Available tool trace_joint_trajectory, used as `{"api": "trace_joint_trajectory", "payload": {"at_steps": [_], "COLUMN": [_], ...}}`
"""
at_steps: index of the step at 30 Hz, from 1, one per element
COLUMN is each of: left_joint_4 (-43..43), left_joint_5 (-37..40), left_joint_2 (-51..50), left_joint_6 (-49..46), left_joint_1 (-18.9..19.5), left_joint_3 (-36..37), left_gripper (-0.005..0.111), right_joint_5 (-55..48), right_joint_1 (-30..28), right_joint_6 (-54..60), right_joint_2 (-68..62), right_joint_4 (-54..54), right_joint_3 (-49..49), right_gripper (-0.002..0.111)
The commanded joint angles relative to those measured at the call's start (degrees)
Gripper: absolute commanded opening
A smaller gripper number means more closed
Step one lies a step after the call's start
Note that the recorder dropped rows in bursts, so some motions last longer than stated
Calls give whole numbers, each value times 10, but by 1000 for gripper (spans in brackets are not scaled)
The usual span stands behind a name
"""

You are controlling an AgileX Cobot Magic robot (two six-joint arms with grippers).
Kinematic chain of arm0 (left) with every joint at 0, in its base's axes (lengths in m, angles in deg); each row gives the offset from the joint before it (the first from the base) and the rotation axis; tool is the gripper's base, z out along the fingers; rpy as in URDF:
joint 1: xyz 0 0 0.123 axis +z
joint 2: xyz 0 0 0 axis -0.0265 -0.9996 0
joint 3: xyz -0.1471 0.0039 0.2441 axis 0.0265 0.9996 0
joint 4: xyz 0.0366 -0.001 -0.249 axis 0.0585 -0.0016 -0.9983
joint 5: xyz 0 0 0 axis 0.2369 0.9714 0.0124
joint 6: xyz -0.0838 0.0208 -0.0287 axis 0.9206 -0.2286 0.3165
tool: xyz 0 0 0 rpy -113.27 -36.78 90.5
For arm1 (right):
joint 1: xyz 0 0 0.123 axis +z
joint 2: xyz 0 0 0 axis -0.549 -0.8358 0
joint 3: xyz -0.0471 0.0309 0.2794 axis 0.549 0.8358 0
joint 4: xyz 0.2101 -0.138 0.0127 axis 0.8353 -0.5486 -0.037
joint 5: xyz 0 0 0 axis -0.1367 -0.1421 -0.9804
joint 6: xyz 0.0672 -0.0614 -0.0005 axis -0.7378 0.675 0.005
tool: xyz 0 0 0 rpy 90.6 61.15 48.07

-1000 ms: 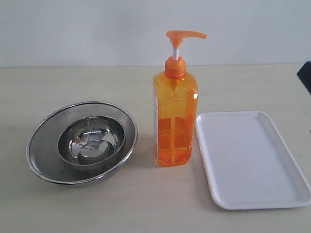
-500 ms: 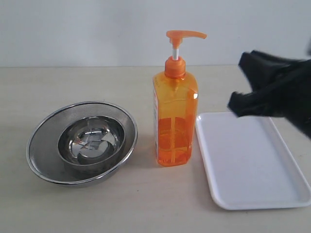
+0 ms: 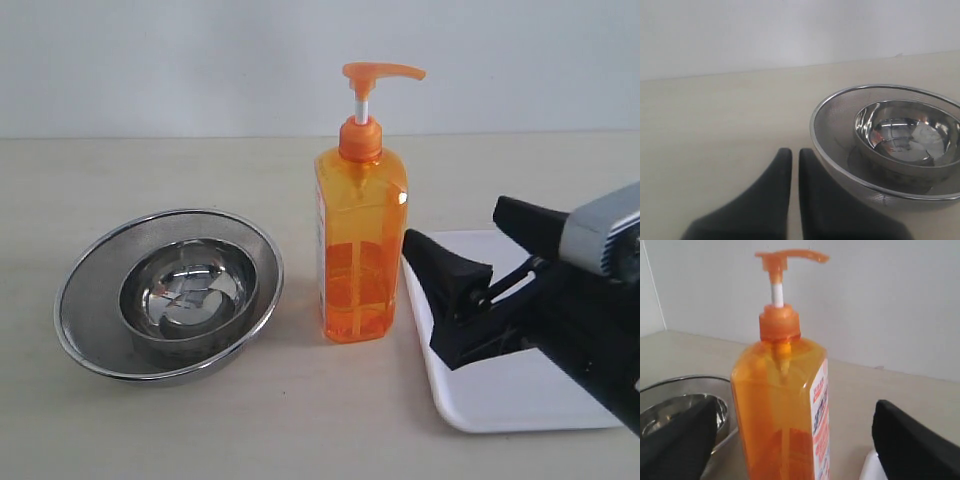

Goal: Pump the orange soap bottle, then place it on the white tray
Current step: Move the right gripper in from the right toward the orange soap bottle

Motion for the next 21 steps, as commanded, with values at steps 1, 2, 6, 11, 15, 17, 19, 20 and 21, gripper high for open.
{"api": "trace_joint_trajectory", "payload": {"at_steps": [1, 2, 6, 11, 15, 17, 19, 20, 21], "left_joint_4": [0, 0, 0, 0, 0, 0, 0, 0, 0], "left_joint_5": [0, 0, 0, 0, 0, 0, 0, 0, 0], "left_joint_2": [2, 2, 2, 2, 2, 2, 2, 2, 2], "left_joint_6": [-1, -1, -1, -1, -1, -1, -1, -1, -1], "left_joint_1": [2, 2, 2, 2, 2, 2, 2, 2, 2], "left_joint_3": [2, 2, 2, 2, 2, 2, 2, 2, 2], "left_gripper": [5, 5, 5, 5, 5, 5, 5, 5, 5], "right_joint_5": [54, 81, 106, 106, 106, 106, 106, 106, 106], "right_joint_1": [5, 5, 5, 5, 5, 5, 5, 5, 5], "right_joint_6": [-34, -34, -53, -96, -98, -106, -107, -105, -99], "right_joint_2": [-60, -78, -148, -206, -219, -220, -220, -220, -220], "right_joint_4": [-15, -24, -51, -72, -103, -115, -113, -108, -106], "right_joint_3": [-2, -2, -2, -17, -36, -45, -53, -55, -60], "right_gripper": [74, 74, 74, 74, 74, 74, 74, 74, 74]}}
